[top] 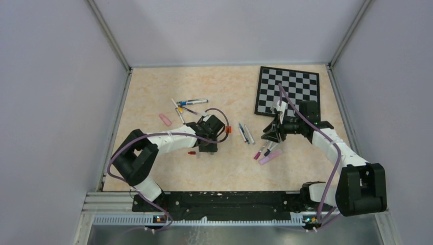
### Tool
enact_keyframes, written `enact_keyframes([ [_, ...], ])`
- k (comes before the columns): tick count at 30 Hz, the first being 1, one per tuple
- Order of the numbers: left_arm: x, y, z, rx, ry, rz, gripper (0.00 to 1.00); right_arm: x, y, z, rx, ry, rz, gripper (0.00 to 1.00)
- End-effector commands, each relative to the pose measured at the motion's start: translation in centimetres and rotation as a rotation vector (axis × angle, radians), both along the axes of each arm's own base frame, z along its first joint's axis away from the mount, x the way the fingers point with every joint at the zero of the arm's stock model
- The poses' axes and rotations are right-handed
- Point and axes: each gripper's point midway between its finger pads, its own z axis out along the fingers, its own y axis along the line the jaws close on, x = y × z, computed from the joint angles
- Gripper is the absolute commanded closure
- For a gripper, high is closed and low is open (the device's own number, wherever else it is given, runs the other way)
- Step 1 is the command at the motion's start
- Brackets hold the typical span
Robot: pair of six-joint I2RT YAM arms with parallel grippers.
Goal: Open the pen caps
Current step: Move the pen cap to the center of the board.
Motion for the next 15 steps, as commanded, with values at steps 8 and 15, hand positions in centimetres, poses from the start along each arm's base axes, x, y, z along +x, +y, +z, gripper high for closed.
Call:
enact_keyframes([
  [8,0.1,-0.1,-0.5,0.039,0.016,-0.007,0.72,0.3,0.1,0.5,0.015,-0.046,0.016,0.62],
  [15,-0.6,2.9,-0.6,0.162,0.019,0.033,0.79,0.3,0.1,0.5,0.014,-0.046,0.017,0.62],
])
